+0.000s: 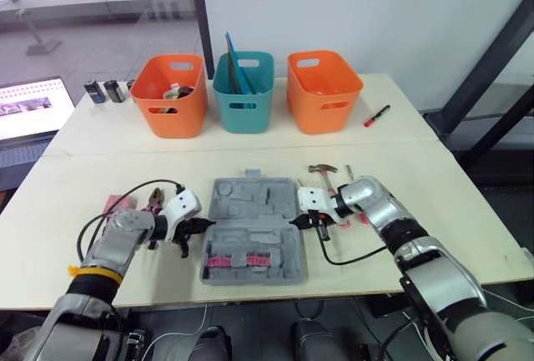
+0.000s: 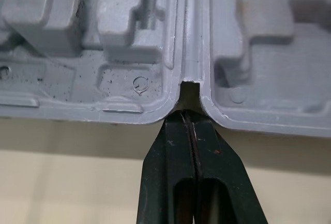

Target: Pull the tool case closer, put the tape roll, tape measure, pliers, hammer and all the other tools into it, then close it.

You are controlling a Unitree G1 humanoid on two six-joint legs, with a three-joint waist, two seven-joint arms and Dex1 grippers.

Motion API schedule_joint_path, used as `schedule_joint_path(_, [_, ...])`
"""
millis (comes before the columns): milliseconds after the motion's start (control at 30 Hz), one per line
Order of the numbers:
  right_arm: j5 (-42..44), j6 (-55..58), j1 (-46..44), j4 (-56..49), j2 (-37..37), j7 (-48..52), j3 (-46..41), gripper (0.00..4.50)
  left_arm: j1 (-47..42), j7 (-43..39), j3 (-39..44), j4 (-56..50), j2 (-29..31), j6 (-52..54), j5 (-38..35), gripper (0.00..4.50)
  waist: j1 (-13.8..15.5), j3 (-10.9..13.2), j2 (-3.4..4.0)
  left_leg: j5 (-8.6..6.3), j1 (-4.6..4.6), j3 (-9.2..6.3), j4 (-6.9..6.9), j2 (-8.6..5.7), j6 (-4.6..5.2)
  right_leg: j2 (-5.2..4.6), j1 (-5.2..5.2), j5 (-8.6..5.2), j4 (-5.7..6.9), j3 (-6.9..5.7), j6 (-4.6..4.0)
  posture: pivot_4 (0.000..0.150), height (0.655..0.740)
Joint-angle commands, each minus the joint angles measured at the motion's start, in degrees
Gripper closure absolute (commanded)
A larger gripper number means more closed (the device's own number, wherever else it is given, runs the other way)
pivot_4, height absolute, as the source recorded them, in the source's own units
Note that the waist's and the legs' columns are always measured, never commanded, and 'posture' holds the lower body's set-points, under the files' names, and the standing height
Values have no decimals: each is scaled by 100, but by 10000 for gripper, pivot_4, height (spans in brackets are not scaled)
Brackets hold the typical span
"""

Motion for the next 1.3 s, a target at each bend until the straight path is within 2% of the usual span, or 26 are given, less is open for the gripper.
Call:
schedule_joint_path(33, [210,309,143,-619,15,144,17,44817,324,-143,-35,-659,-8,322,-227,45000,13,0,0,0,0,0,1,0,0,0,1,-1,-1,0,-1,1500,7364])
schedule_joint_path(400, [385,1300,791,-1917,-214,624,243,44817,805,-25,-128,-1553,52,980,-266,45000,20,0,0,0,0,0,2,0,0,0,2,-12,-2,0,-18,1500,7364])
schedule_joint_path(733, [508,1929,1116,-2589,-344,776,367,44817,1035,39,-179,-2148,160,1695,-256,45000,21,-1,-1,0,0,0,3,0,0,0,2,-17,-3,0,-18,1500,7364])
schedule_joint_path(1300, [460,2045,1086,-2462,-439,603,481,44817,1289,206,-144,-2452,243,1986,-271,45000,19,-2,-3,-1,2,0,3,0,-1,-1,3,-25,-4,0,-22,1500,7364])
